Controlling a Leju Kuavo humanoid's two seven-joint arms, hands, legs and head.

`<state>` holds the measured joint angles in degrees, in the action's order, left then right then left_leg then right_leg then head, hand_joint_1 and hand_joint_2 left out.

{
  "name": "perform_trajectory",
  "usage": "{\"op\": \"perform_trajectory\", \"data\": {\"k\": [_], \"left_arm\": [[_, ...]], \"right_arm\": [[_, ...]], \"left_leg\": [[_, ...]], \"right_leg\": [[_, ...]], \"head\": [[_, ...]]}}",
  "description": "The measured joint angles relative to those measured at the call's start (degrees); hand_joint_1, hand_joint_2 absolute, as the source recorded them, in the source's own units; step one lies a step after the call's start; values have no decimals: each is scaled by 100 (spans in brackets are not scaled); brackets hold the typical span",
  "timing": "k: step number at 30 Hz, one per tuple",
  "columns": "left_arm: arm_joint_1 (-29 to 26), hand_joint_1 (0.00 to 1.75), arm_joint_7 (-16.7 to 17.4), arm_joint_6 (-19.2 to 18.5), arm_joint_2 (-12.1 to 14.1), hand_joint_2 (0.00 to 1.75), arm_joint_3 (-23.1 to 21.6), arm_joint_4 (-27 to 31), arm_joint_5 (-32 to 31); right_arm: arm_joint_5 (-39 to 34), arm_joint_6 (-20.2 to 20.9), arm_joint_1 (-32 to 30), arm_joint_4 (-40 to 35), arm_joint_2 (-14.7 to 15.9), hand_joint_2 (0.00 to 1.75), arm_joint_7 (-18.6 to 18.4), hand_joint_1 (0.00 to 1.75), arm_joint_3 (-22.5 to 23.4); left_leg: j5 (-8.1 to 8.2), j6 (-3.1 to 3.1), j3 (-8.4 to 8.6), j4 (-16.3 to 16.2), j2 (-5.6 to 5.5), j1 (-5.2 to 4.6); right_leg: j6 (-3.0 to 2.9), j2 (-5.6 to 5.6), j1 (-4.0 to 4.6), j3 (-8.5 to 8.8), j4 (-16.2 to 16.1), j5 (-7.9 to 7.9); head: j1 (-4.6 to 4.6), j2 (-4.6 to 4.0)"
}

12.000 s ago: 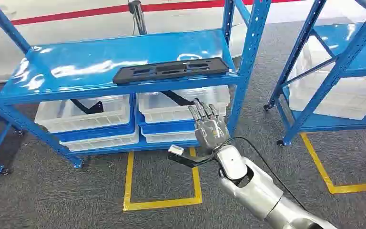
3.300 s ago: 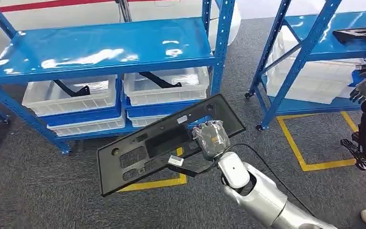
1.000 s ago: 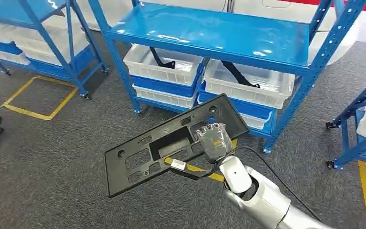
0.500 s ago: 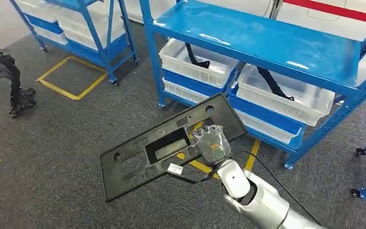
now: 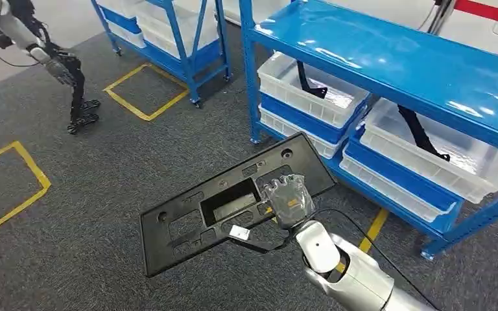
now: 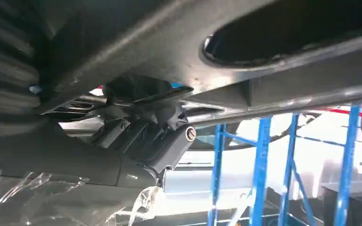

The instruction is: Take the parts from the cabinet and place them on the table.

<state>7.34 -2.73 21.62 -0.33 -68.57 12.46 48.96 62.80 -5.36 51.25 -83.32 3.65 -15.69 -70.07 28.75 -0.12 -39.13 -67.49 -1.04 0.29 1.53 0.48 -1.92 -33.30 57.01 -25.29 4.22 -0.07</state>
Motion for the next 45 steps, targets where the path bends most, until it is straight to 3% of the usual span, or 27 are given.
{"op": "perform_trajectory", "data": {"k": [2, 3, 5, 6, 7, 12, 14, 15, 17, 18, 20, 21, 22, 23, 26, 27, 29, 31, 33, 34, 36, 37, 38, 42, 43, 44, 45], "left_arm": [[12, 0, -4, 0, -9, 175, 0, 0, 11], [5, 0, -2, 0, -13, 175, 0, 0, 9], [8, 0, 66, 9, -15, 175, 0, 0, -15], [9, 0, 74, 31, -15, 175, 0, 0, -17], [17, 0, 83, 48, -15, 175, 0, 0, -20], [21, 0, 63, 87, -15, 175, 0, 0, 15], [-12, 0, 68, 85, -35, 175, 0, 0, 24], [1, 0, 94, 81, -37, 175, 0, 0, 24], [11, 0, 131, 55, -57, 175, 0, 0, 24], [6, 0, 168, 46, -63, 175, 0, 2, 24], [-14, 0, 168, 37, -74, 175, 0, 2, 24], [-20, 0, 170, 33, -74, 175, 0, 2, 24], [-22, 0, 168, 31, -74, 175, 0, 0, 24], [-2, 0, 168, 26, -74, 175, 0, 0, 24], [-23, 0, 129, -20, -74, 175, 0, 0, 7], [-49, 0, 116, -20, -66, 175, 0, 0, 11], [-37, 0, 107, -20, -72, 175, 0, 2, 17], [17, 0, 94, -20, -70, 175, 2, 2, 26], [24, 0, 63, -20, -72, 175, 0, 2, 26], [23, 0, 61, -20, -72, 175, 0, 2, 26], [23, 0, 63, -20, -72, 175, 0, 2, 24], [25, 0, 66, -20, -72, 175, 0, 2, 26], [42, 0, 72, -20, -68, 175, 0, 2, 29], [54, 0, 61, -20, -57, 175, 2, 2, 44], [22, 0, 53, -24, -57, 175, 2, 2, 37], [24, 0, 48, -24, -59, 175, 2, 2, 29], [52, 0, 48, -20, -59, 175, 0, 2, 26]], "right_arm": [[0, 22, -7, 0, 0, 175, 0, 175, -2], [0, 35, -9, 0, 0, 175, 0, 175, -4], [-7, 42, -8, 0, -22, 175, 15, 175, -11], [-24, 46, 9, 0, -35, 175, 9, 175, -11], [-31, 50, 28, 0, -42, 175, 11, 175, -11], [-31, 63, 46, 0, -70, 175, 5, 175, -13], [-28, 66, 44, -2, -66, 175, 2, 175, -7], [-26, 63, 45, -2, -66, 175, 0, 175, -11], [-22, 74, 19, 0, -57, 175, -2, 175, -11], [-22, 81, 1, 0, -46, 175, -2, 175, -15], [-22, 81, -19, 0, -42, 175, -2, 175, -15], [-22, 81, -11, 0, -44, 175, -2, 175, -15], [-22, 81, -9, 0, -42, 175, -2, 175, -15], [-22, 83, 0, 0, -39, 175, -2, 175, -15], [-7, 118, 13, 0, -55, 175, 15, 175, -15], [11, 142, 43, 0, -72, 175, 22, 175, -17], [15, 162, 93, 0, -92, 175, 37, 175, -17], [11, 168, 110, 0, -92, 175, 46, 175, -17], [11, 175, 107, 2, -92, 175, 55, 175, -24], [9, 175, 108, 2, -92, 175, 63, 175, -24], [7, 168, 110, 2, -114, 175, 96, 175, -28], [9, 162, 121, 2, -125, 175, 96, 175, -28], [13, 155, 144, 2, -127, 175, 107, 175, -28], [28, 140, 182, 4, -177, 175, 116, 175, -28], [28, 136, 182, 7, -175, 175, 114, 175, -26], [31, 131, 186, 7, -184, 175, 114, 175, -26], [33, 103, 199, 7, -188, 175, 114, 175, -26]], "left_leg": [[166, -18, -416, -714, 13, 22], [67, -12, -431, -670, 16, 26], [-377, 34, -68, 114, 76, 14], [-664, 95, 274, 786, 214, -19], [-705, 169, 447, 1190, 528, -92], [-714, 248, 442, 1233, 260, -147], [-785, 321, 586, 1391, 101, -67], [-791, 363, 592, 1384, 49, -68], [-781, 377, 591, 1380, -107, -75], [-778, 377, 593, 1372, -207, -76], [-770, 368, 607, 1363, -359, -66], [-746, 335, 614, 1330, -454, -53], [-715, 301, 588, 1287, -522, -46], [-679, 263, 538, 1211, -588, -91], [-697, 212, 492, 1236, -756, -35], [-688, 193, 459, 1203, -800, -20], [-471, 127, 283, 812, -144, -62], [-76, 76, -181, -124, 5, -11], [40, 59, -519, -708, 18, 8], [-82, 60, -466, -558, 23, 19], [-563, 100, 33, 430, 113, 7], [-759, 144, 301, 937, 324, -33], [-699, 183, 406, 1191, 552, -123], [-734, 301, 417, 1251, 267, -190], [-784, 349, 499, 1323, 222, -97], [-785, 377, 520, 1343, 144, -107], [-791, 412, 528, 1336, 98, -98]], "right_leg": [[-15, -167, 13, 23, 0, -31], [-17, -243, 20, 42, 0, -46], [-9, -374, 35, 98, 0, -83], [-2, -447, 41, 138, -6, -107], [17, -492, 58, 164, -12, -124], [143, -705, 79, 247, -95, -167], [193, -394, 65, 203, 191, -401], [185, -181, 65, -81, 800, -693], [196, -68, 72, -559, 1643, -970], [203, -55, 74, -669, 1743, -901], [203, -45, 64, -512, 1216, -489], [211, 46, 43, -257, 574, -125], [236, 354, -10, -62, 84, 106], [202, 462, -27, -4, -57, 12], [102, 278, 43, -9, -34, 11], [49, 171, 4, 1, -52, 32], [-21, 61, 29, 37, -58, 19], [-52, -57, 54, 63, -55, -6], [-68, -236, 64, 83, -55, -39], [-62, -296, 67, 99, -56, -57], [-46, -432, 77, 157, -57, -98], [-35, -482, 80, 188, -60, -119], [2, -539, 101, 206, -62, -145], [120, -765, 91, 274, -113, -194], [150, -589, 70, 272, -76, -247], [145, -272, 69, 213, 104, -355], [134, -135, 70, 17, 510, -566]], "head": [[0, 0], [2, 0], [2, 0], [2, 0], [2, 0], [0, 0], [-5, 0], [-7, 0], [-7, 0], [-7, 0], [-7, 0], [-7, 0], [-7, 0], [-7, 0], [-7, 0], [-7, 0], [-2, 0], [-5, 0], [-2, 0], [-2, 0], [-2, 0], [-2, 0], [0, 0], [-2, 0], [-5, 0], [-5, 0], [-4, 0]]}}
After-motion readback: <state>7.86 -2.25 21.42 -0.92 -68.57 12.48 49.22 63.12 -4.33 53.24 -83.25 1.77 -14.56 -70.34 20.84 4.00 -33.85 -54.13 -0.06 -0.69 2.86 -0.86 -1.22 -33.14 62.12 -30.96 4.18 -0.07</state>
